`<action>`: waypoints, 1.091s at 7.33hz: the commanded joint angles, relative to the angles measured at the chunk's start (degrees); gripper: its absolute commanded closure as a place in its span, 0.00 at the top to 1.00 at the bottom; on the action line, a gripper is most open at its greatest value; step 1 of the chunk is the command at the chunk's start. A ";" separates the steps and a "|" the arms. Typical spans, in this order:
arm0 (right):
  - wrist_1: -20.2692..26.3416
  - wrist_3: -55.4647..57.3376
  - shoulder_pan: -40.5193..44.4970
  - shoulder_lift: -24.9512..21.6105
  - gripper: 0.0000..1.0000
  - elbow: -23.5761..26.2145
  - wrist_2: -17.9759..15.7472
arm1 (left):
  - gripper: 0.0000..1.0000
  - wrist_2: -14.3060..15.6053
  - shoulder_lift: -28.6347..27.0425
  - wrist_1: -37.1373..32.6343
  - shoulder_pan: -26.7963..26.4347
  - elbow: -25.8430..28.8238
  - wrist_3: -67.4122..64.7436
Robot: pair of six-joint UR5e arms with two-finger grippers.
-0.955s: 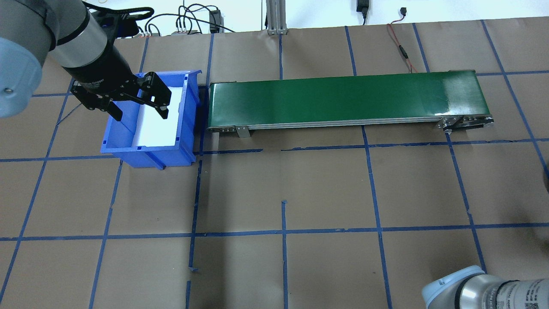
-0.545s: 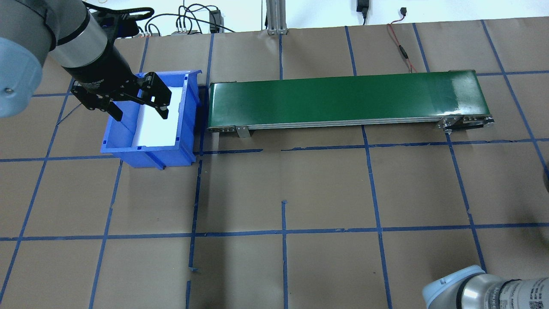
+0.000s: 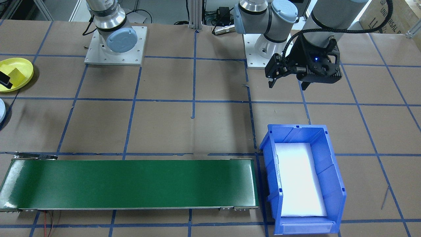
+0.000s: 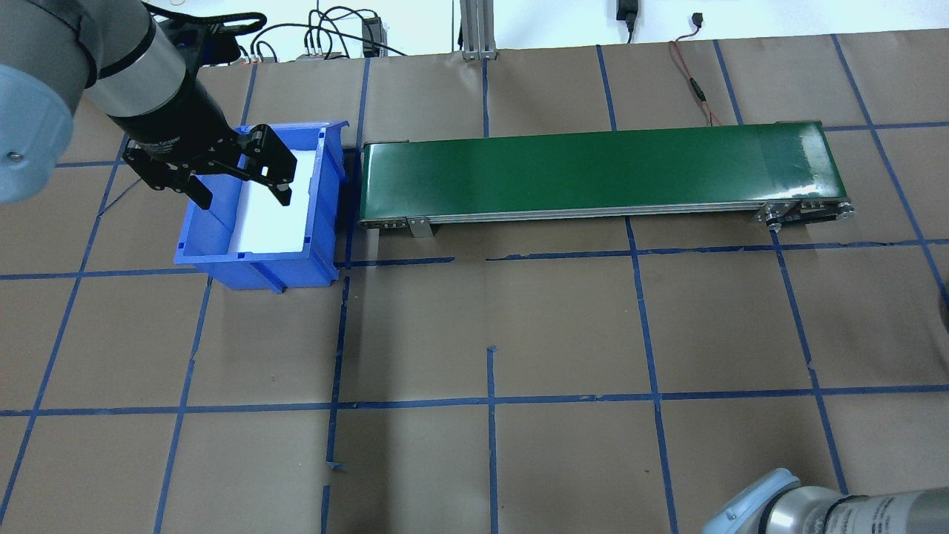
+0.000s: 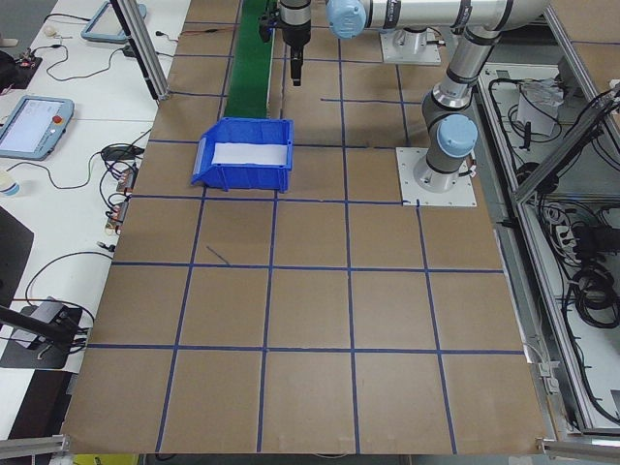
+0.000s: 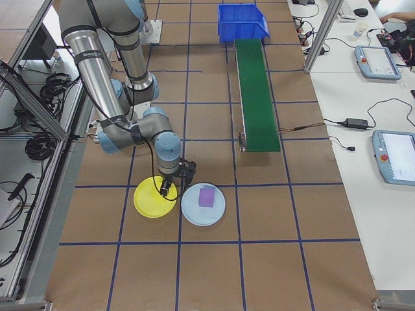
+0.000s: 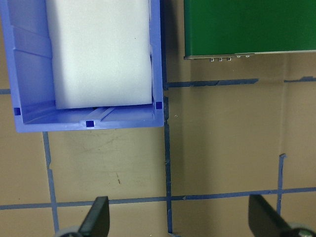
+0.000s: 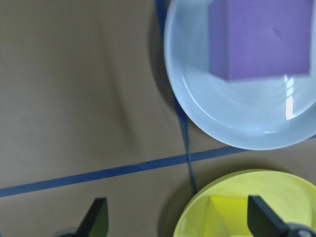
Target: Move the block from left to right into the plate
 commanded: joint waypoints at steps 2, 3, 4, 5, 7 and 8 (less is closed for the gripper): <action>15.31 29.57 28.13 -0.02 1.00 -10.95 1.97 | 1.00 0.00 0.00 0.00 0.00 0.00 0.00; 16.90 35.40 36.23 -0.11 1.00 -12.80 3.03 | 1.00 0.00 0.00 0.00 0.00 0.00 0.00; 20.31 39.11 43.53 -1.59 1.00 -15.17 3.04 | 1.00 -0.09 0.00 0.00 0.00 0.00 0.00; 23.13 43.24 51.00 -3.86 1.00 -18.41 3.13 | 1.00 0.00 0.00 0.00 0.00 0.00 0.00; 28.15 44.68 59.21 -7.82 1.00 -21.16 4.17 | 1.00 0.00 0.00 0.00 0.00 0.00 0.00; 28.25 44.95 60.47 -8.89 1.00 -21.52 5.92 | 1.00 0.00 0.00 0.00 0.00 0.00 0.00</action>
